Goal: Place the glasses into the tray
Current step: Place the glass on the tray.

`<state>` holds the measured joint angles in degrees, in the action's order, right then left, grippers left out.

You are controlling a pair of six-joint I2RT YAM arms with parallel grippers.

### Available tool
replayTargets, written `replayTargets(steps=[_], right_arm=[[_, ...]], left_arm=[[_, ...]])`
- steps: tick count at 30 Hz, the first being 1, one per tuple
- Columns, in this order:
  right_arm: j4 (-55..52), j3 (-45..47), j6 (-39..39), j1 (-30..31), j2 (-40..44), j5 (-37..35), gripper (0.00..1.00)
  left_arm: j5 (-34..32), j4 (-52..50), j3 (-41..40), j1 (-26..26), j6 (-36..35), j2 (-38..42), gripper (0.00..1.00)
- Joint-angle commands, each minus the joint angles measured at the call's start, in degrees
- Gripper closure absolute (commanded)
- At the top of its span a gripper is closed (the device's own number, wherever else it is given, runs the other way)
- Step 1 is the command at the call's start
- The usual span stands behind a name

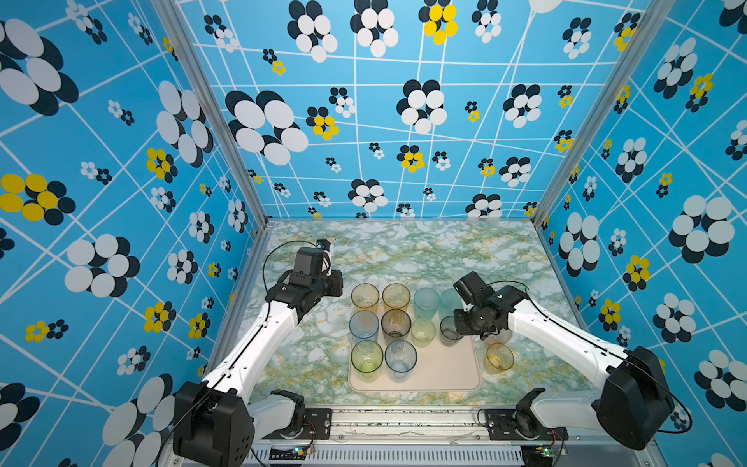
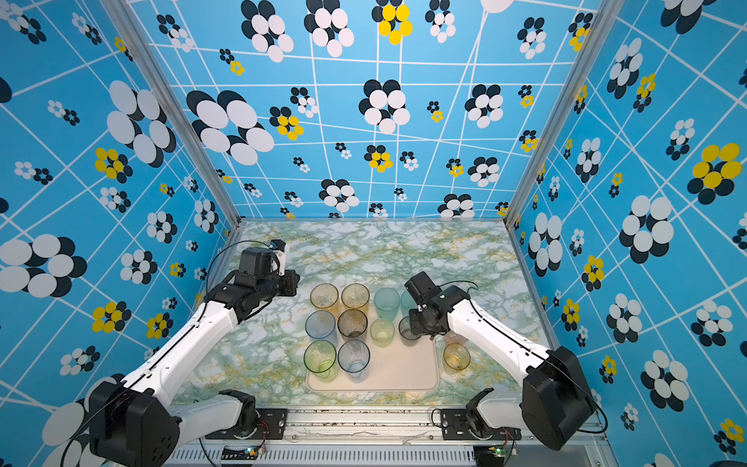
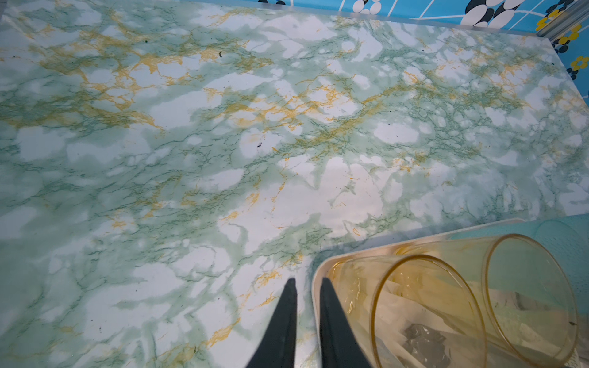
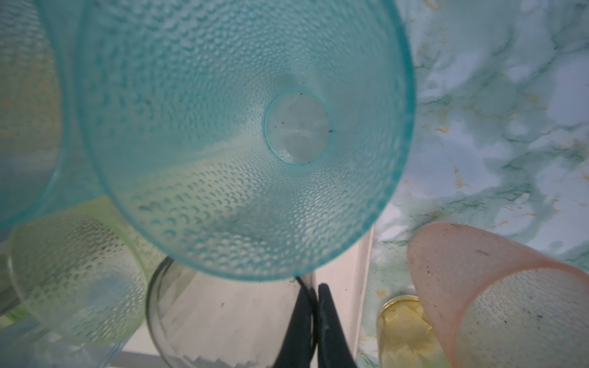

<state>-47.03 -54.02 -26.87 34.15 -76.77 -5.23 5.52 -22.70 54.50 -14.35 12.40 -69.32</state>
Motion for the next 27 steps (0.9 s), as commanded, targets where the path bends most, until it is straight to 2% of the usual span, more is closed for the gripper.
replayTargets(steps=[1,17,27], right_arm=[[0.70,0.66,-0.99,0.81,-0.97,0.66,0.93],[2.43,1.81,-2.22,1.16,-1.60,-1.88,0.92],[2.20,1.90,-2.39,1.18,-1.53,-2.52,0.87]], left_arm=[[-0.37,-0.01,1.05,-0.33,-0.27,-0.30,0.83],[-0.55,-0.16,0.52,-0.33,-0.45,0.24,0.83],[-0.97,-0.16,0.26,-0.32,-0.71,0.41,0.83]])
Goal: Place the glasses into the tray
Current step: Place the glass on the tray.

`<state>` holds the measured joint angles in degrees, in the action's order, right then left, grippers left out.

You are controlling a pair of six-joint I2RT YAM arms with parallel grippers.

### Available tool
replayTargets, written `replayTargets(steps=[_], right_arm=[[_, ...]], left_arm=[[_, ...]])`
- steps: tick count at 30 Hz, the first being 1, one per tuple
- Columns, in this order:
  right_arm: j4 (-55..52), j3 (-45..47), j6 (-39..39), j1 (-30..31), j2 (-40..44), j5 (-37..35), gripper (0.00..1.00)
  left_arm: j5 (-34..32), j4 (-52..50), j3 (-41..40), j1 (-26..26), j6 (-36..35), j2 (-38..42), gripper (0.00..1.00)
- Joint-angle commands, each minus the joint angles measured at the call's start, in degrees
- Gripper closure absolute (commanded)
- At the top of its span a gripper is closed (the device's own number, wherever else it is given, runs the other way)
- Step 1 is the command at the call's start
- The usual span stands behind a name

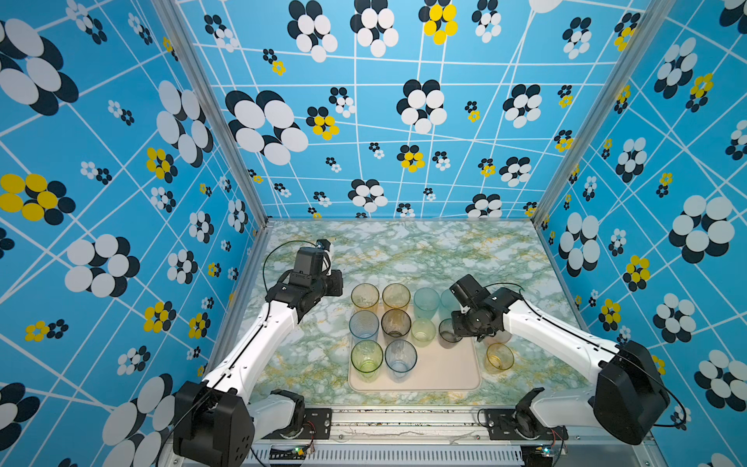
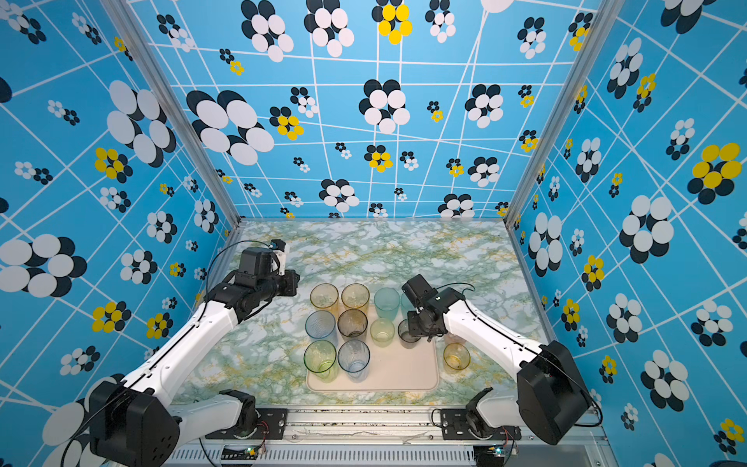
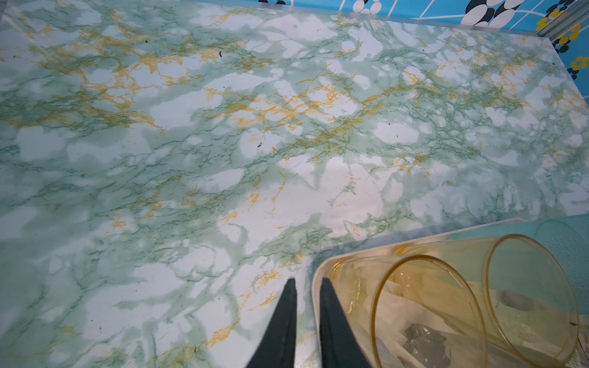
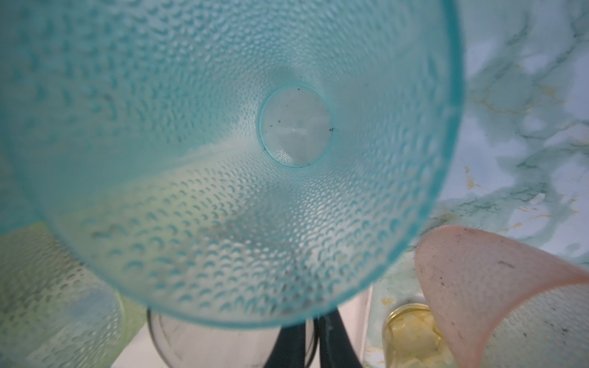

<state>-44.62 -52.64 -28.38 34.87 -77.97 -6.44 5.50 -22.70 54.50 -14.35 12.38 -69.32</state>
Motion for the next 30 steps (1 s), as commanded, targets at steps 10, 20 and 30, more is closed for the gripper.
replayTargets(steps=[10,20,30], right_arm=[[-0.53,0.10,-0.80,0.46,0.01,-1.14,0.82],[-1.32,0.08,-0.55,0.46,1.39,-1.21,0.79],[-4.21,-0.79,0.07,0.45,5.75,-0.99,0.78]], left_arm=[[-1.05,-0.29,0.08,-0.33,-0.73,0.59,0.83],[-1.15,-0.33,0.34,-0.30,-0.69,0.68,0.83],[-0.93,-0.42,0.69,-0.32,-0.69,0.58,0.83]])
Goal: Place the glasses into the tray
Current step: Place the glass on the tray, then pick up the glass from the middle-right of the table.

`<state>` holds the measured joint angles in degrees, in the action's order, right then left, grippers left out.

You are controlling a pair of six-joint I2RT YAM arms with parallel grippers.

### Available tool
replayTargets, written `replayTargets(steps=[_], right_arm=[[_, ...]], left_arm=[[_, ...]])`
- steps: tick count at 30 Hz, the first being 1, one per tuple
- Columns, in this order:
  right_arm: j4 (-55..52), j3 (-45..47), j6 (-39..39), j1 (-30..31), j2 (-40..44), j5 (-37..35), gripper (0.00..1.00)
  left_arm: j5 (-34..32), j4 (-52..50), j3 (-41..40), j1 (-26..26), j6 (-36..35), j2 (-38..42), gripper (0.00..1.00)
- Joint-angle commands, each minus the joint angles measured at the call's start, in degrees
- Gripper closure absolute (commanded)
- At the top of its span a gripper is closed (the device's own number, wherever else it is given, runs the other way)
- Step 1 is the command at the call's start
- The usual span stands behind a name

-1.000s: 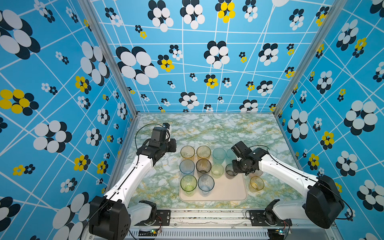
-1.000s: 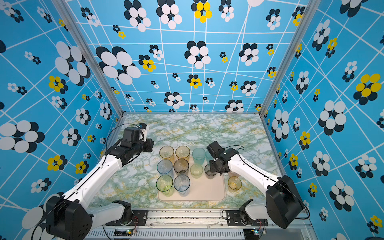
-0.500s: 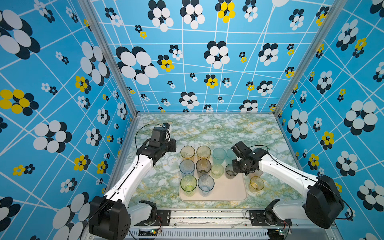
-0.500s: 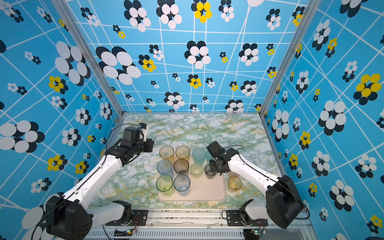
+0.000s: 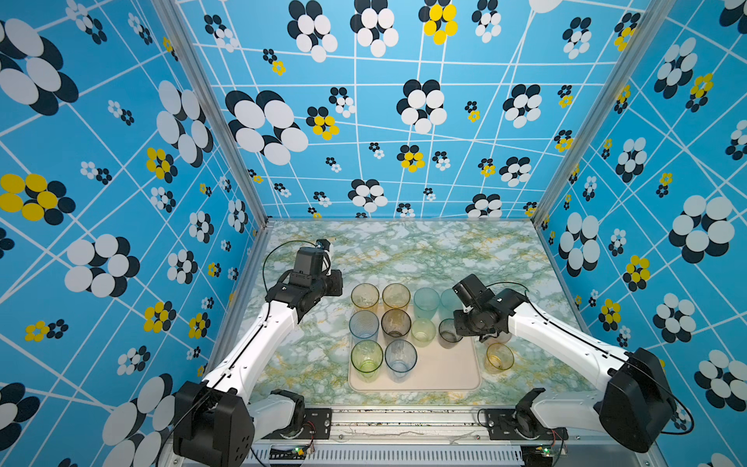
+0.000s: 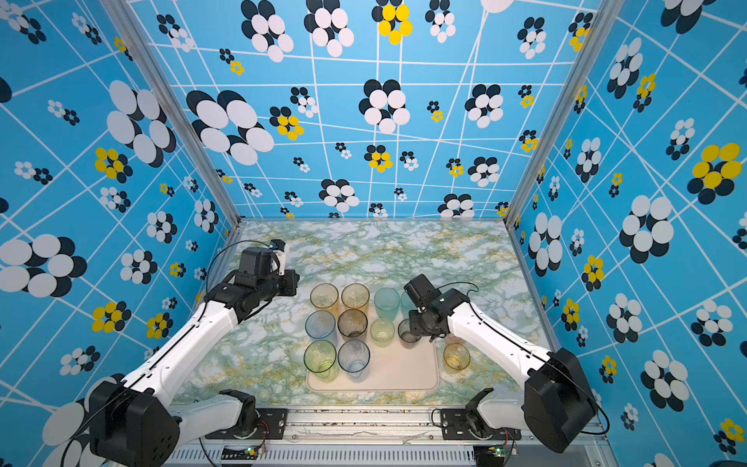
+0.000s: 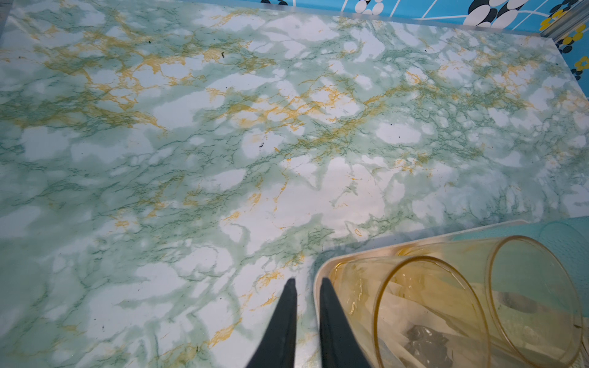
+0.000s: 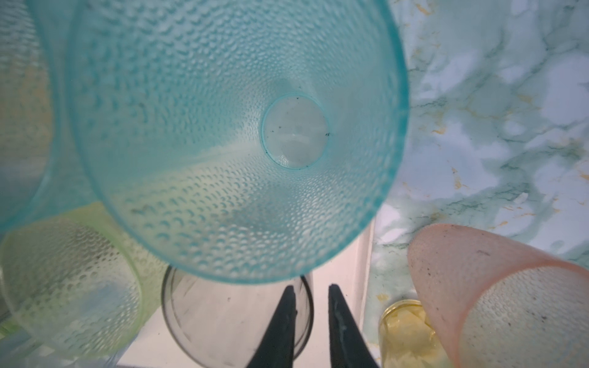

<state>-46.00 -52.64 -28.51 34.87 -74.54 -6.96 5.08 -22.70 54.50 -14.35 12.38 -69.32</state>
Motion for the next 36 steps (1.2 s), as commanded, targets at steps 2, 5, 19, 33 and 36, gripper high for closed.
replayTargets(steps=[2,5,19,33,36], right_arm=[[-4.38,-1.23,0.21,0.46,4.44,-1.11,0.78],[-7.45,-2.27,0.00,-0.04,7.86,-4.00,0.77],[-12.99,-0.30,-1.03,-17.12,15.22,-5.90,0.75],[-10.18,4.69,-0.58,-25.50,10.47,-2.99,0.75],[-10.04,4.75,-0.32,-25.85,9.06,-2.71,0.75]], left_arm=[[-0.66,-0.61,0.78,-0.33,-0.78,0.59,0.83],[-0.58,-0.59,0.76,-0.33,-0.87,0.59,0.83],[0.21,0.15,0.95,-0.33,-1.13,0.02,0.83],[-0.11,1.34,-0.44,0.37,-1.75,-0.82,0.83],[-0.15,1.52,-0.76,0.77,-1.92,-0.91,0.83]])
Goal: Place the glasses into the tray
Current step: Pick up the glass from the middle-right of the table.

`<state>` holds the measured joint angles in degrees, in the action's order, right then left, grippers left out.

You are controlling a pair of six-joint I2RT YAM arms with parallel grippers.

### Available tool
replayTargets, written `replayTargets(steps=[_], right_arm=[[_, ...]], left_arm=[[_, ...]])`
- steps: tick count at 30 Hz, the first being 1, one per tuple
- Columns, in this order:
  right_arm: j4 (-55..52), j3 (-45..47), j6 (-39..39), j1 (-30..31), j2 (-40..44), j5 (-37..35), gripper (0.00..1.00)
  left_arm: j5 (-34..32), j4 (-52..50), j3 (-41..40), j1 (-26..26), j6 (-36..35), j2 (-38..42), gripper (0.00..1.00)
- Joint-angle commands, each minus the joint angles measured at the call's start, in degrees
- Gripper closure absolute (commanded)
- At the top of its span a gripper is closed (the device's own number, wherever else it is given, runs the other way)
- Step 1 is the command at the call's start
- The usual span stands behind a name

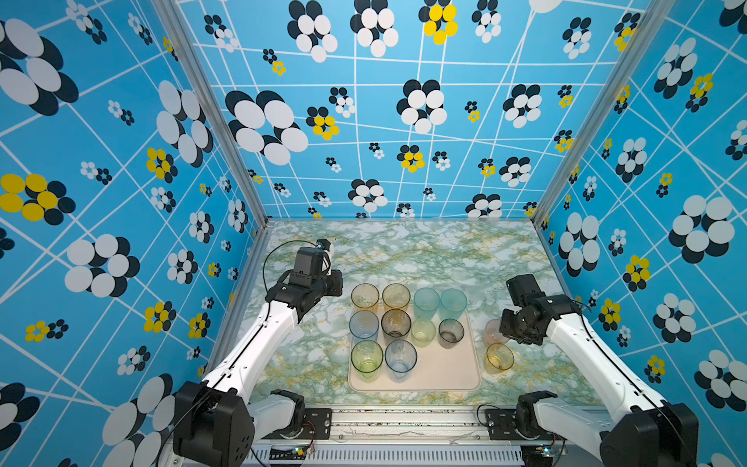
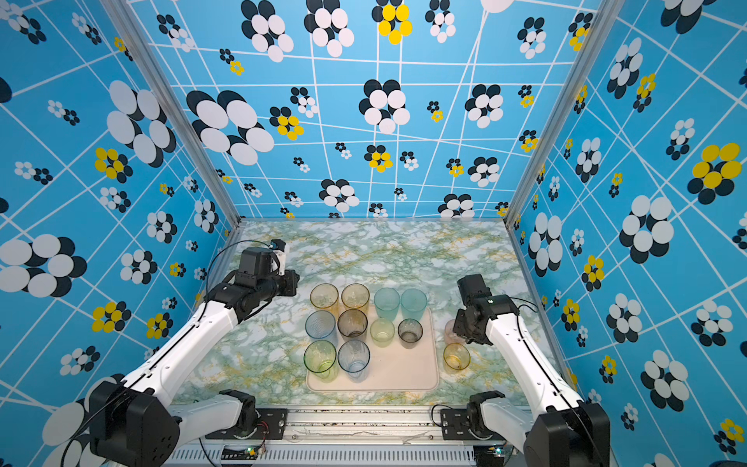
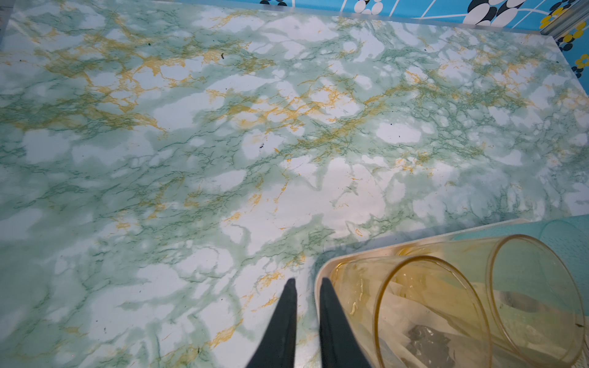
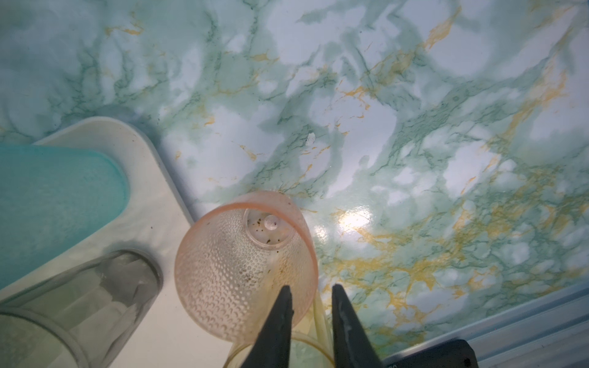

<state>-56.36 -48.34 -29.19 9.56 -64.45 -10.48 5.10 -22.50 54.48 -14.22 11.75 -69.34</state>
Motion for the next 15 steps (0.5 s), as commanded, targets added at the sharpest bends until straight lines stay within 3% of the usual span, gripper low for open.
replayTargets(steps=[1,15], right_arm=[[0.50,0.48,0.45,-0.67,-1.43,0.96,0.75],[3.62,1.84,0.98,-1.83,-5.01,2.94,0.79]], left_arm=[[-0.06,1.45,-0.92,0.76,-1.29,-0.88,0.83],[1.26,2.69,-1.78,2.26,-1.18,-1.24,0.83]])
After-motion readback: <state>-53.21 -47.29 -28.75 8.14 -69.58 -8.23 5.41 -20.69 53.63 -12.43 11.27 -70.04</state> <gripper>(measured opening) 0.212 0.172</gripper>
